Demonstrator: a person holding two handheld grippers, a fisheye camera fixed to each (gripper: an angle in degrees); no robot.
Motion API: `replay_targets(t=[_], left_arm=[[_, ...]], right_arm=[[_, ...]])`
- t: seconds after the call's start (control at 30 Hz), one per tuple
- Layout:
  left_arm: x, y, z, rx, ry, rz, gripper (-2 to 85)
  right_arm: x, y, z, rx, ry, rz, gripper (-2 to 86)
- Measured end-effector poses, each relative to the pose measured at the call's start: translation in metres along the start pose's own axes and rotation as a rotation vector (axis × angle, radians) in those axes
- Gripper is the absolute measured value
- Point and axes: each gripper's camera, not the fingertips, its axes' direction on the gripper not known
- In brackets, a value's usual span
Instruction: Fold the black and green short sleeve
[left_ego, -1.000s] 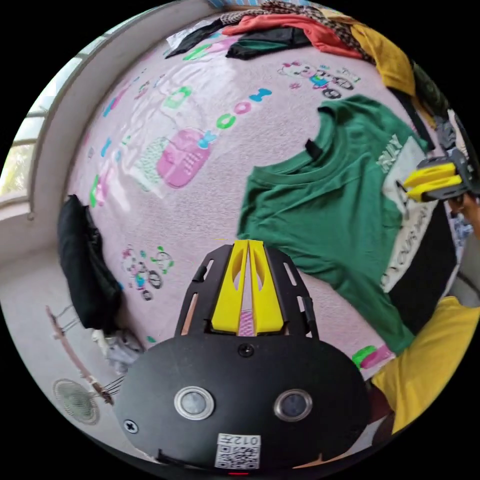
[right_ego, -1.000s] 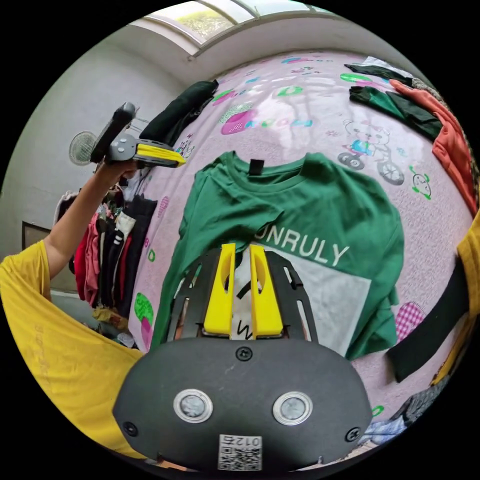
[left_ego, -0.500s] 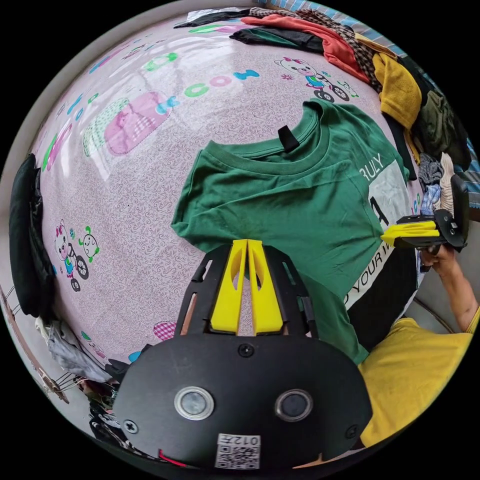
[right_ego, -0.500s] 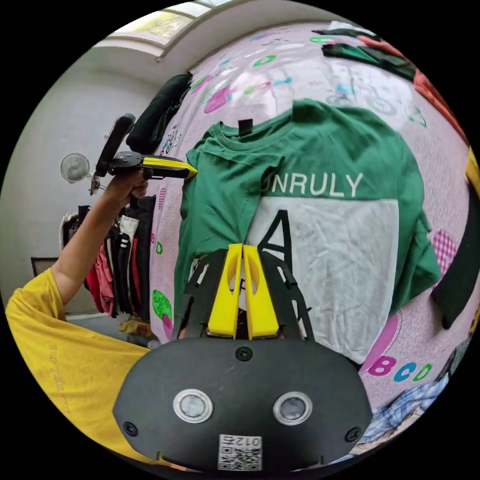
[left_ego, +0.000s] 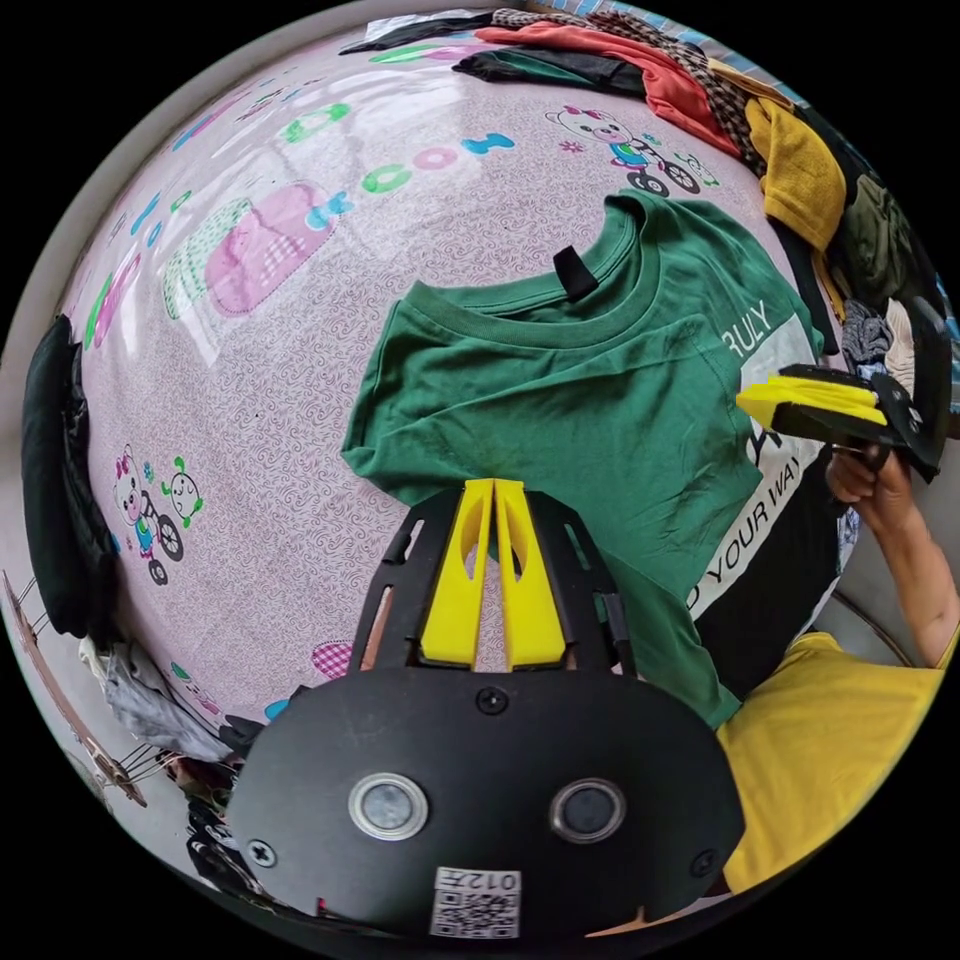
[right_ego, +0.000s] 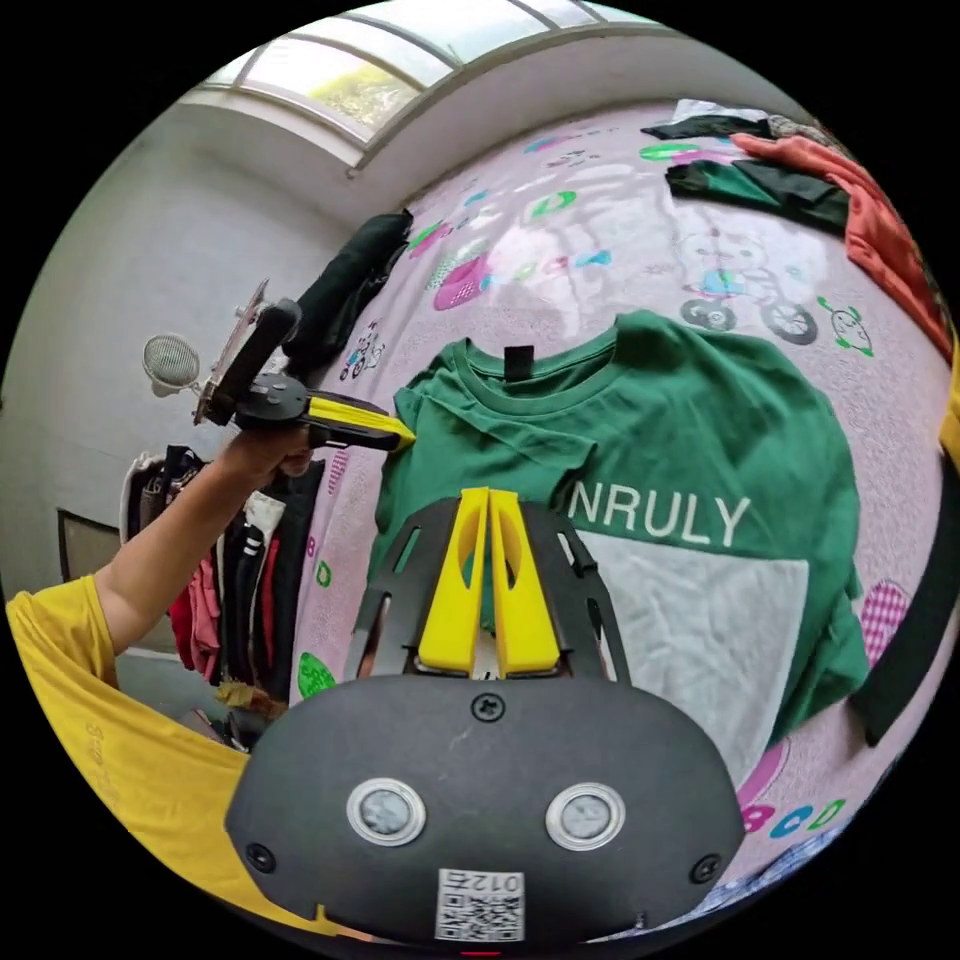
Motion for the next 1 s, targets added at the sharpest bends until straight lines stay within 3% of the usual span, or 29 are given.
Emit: replay_targets(t=[0.07,0.23,0.37,0.5,0.57,0.67,0.83,1.0], left_arm=[[-0.004,0.001,-0.001,0.001,0.005,-0.003,0.5],[-0.019,0.006,-0.003,0.005,0.047,-0.025,0.4],[-0.031,0.029,-0.035,0.128,0.003,-0.104,0.4],[-0.053,0.041,-0.03,0.09,0.021,-0.216,0.4],[-0.073,0.044,-0.018,0.094,0.106,-0.302,0.4],[-0.082,0.044,-0.013,0.198,0.264,-0.293,0.5],[-0.085,0.03,0.005,0.119,0.17,-0.299,0.5],[-0.093,0.016,0.008,0.096,0.173,-0.252,0.5]], right_arm=[[0.011,0.001,0.016,-0.08,0.111,0.03,0.2],[0.027,0.031,-0.022,0.008,0.136,0.129,0.2],[-0.012,0.069,-0.057,0.065,0.054,0.002,0.5],[-0.058,0.098,-0.043,-0.005,-0.039,-0.139,0.5],[-0.094,0.115,-0.019,-0.106,-0.128,-0.262,0.5],[-0.126,0.137,0.006,-0.189,-0.073,-0.364,0.2],[-0.118,0.156,0.028,-0.251,-0.035,-0.276,0.1],[-0.095,0.167,0.016,-0.205,-0.149,-0.156,0.0]])
